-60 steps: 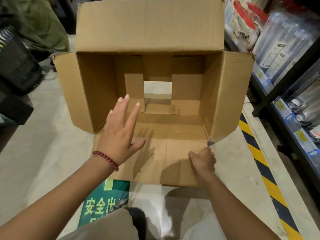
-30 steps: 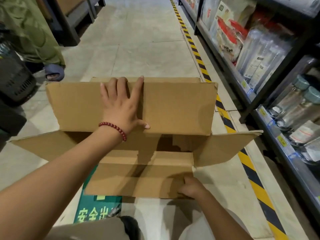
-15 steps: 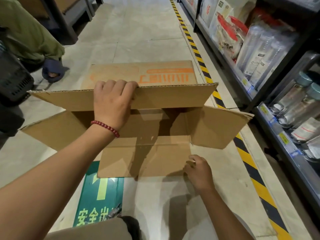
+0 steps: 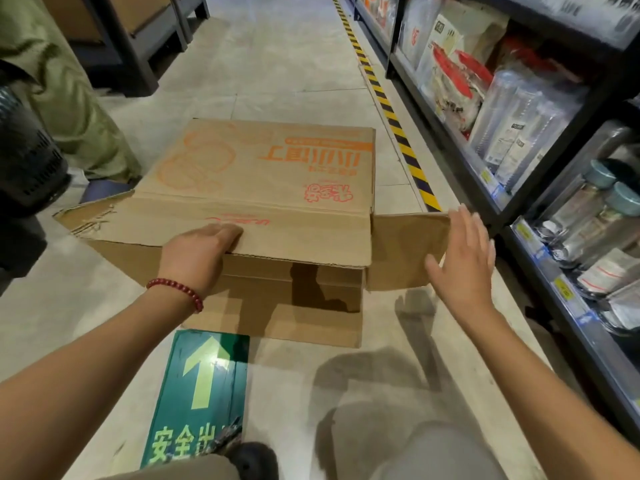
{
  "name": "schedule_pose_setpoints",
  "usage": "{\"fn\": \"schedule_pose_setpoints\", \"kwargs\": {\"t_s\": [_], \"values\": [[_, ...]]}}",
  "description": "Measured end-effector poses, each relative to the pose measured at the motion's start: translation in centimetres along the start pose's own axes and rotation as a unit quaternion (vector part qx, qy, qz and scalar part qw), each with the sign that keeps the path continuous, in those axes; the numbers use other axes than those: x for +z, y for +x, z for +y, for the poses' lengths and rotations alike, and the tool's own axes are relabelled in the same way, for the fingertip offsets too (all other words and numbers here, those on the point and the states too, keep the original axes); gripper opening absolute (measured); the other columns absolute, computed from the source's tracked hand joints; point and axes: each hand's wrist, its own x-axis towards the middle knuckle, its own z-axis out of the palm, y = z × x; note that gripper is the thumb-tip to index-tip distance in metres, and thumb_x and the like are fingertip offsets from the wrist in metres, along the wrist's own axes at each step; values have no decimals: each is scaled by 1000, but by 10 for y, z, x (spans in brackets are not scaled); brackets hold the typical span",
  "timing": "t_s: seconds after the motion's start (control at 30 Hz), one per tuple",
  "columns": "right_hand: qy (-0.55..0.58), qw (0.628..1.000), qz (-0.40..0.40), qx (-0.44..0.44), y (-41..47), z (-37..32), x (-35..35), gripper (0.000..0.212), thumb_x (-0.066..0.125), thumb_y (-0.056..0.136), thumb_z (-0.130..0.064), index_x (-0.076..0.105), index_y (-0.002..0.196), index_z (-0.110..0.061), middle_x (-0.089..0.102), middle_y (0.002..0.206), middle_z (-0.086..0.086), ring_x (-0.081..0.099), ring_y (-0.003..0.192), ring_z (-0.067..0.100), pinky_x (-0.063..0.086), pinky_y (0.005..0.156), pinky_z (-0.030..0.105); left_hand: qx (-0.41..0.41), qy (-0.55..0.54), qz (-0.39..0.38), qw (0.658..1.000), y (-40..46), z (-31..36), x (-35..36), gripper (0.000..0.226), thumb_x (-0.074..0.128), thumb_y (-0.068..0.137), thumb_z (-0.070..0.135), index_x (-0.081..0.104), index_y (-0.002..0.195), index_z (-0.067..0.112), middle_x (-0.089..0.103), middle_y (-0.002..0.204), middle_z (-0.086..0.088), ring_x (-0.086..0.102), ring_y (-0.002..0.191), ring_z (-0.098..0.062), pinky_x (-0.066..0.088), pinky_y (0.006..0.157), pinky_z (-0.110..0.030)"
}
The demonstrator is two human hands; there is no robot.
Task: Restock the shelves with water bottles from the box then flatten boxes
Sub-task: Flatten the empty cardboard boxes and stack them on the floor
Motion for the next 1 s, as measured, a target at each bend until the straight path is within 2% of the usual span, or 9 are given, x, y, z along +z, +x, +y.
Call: {"fn": "schedule_pose_setpoints", "kwargs": {"t_s": [0.17, 0.23, 0.3, 0.43, 0.53, 0.7, 0.87, 0.93, 1.0], "values": [[-189, 970, -148, -44, 42, -10, 7, 54, 61, 89, -24, 38, 137, -18, 39, 145, 6, 19, 143, 27, 3, 112, 62, -55, -8, -41, 998, 0, -11, 0, 36, 62, 81, 0, 58, 110, 22, 67, 95, -3, 63, 73, -24, 53, 59, -31], [-221, 956, -186, -52, 42, -20, 9, 19, 52, 93, -20, 51, 111, -14, 59, 115, 10, 49, 120, 32, 24, 107, 57, -58, -24, -39, 997, -4, -15, -2, 33, 56, 86, 2, 57, 112, 23, 67, 99, -3, 63, 78, -24, 55, 63, -33], [-196, 960, -189, -70, 32, -28, 10, 9, 45, 92, -13, 54, 95, -11, 61, 98, 12, 59, 99, 34, 46, 81, 39, -57, -58, -58, 995, -7, -18, -5, 34, 54, 91, 14, 54, 122, 26, 64, 110, 0, 62, 92, -22, 53, 72, -34], [-124, 965, -214, -82, -6, -55, 10, 23, 51, 92, -21, 46, 71, -13, 51, 73, 2, 58, 80, 29, 33, 56, 28, 4, -87, -182, 979, -11, -20, -10, 66, 67, 78, 51, 43, 136, 28, 51, 135, 5, 49, 120, -16, 44, 97, -33], [-61, 965, -245, -64, -39, -81, 3, 32, 52, 87, -17, 36, 59, -16, 39, 61, -2, 42, 57, 16, 20, 44, 24, 31, -157, -264, 951, -15, -19, -17, 91, 51, 65, 80, 42, 139, 27, 45, 142, 6, 45, 125, -14, 40, 99, -30], [71, 948, -302, -72, -115, -133, 8, 35, 54, 86, -29, 33, 60, -21, 40, 62, -4, 44, 66, 18, 24, 46, 18, 50, -208, -193, 958, -17, -12, -19, 119, 6, 53, 98, 46, 137, 23, 57, 128, -2, 53, 110, -16, 41, 91, -26], [223, 893, -389, -31, -155, -175, 32, 32, 62, 85, -26, 39, 64, -21, 53, 68, 0, 47, 62, 18, 40, 59, 24, 22, -198, -129, 971, -15, -12, -21, 86, 18, 71, 78, 58, 127, 26, 58, 120, 0, 54, 100, -13, 44, 86, -27], [321, 827, -461, 21, -158, -188, 35, 10, 64, 87, -23, 56, 82, -26, 64, 83, -5, 57, 72, 7, 46, 67, 17, 16, -182, -155, 971, -16, -11, -19, 89, 15, 70, 79, 60, 124, 24, 58, 119, 0, 55, 107, -17, 44, 89, -30], [405, 730, -548, 62, -157, -194, 39, 34, 64, 90, -23, 56, 123, -19, 60, 123, 0, 58, 108, 8, 45, 94, 19, -1, -184, -195, 963, -19, -10, -20, 99, 16, 67, 86, 52, 133, 22, 51, 130, -4, 50, 118, -21, 40, 98, -30]]}}
